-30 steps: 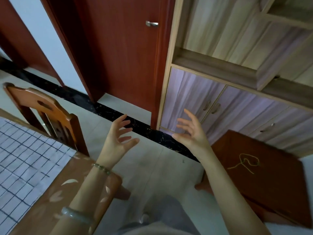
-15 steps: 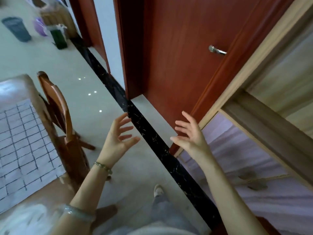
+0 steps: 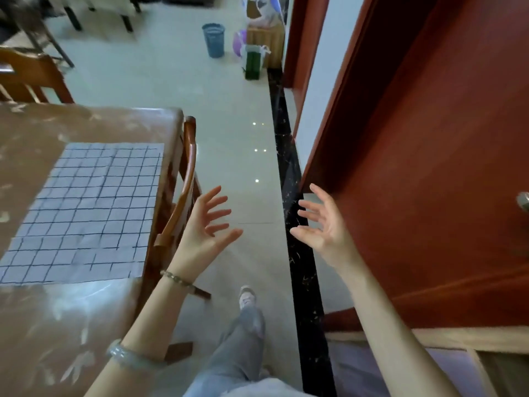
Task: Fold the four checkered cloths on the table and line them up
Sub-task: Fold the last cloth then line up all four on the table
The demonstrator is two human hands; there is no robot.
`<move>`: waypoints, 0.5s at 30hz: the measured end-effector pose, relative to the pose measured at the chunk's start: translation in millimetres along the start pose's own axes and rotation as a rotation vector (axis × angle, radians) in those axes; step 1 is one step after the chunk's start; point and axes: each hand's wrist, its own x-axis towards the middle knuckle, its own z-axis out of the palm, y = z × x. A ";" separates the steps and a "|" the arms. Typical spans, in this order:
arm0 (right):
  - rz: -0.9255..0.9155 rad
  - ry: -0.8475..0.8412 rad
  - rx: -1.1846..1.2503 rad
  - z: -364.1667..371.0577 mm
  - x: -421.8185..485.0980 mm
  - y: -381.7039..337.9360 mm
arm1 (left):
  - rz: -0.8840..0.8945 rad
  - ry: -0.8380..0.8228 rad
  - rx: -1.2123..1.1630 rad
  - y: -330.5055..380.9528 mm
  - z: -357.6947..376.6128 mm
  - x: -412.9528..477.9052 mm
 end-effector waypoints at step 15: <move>-0.156 -0.437 -0.053 85.6 237.0 -60.6 | -0.038 0.417 0.023 -5.1 -76.8 134.4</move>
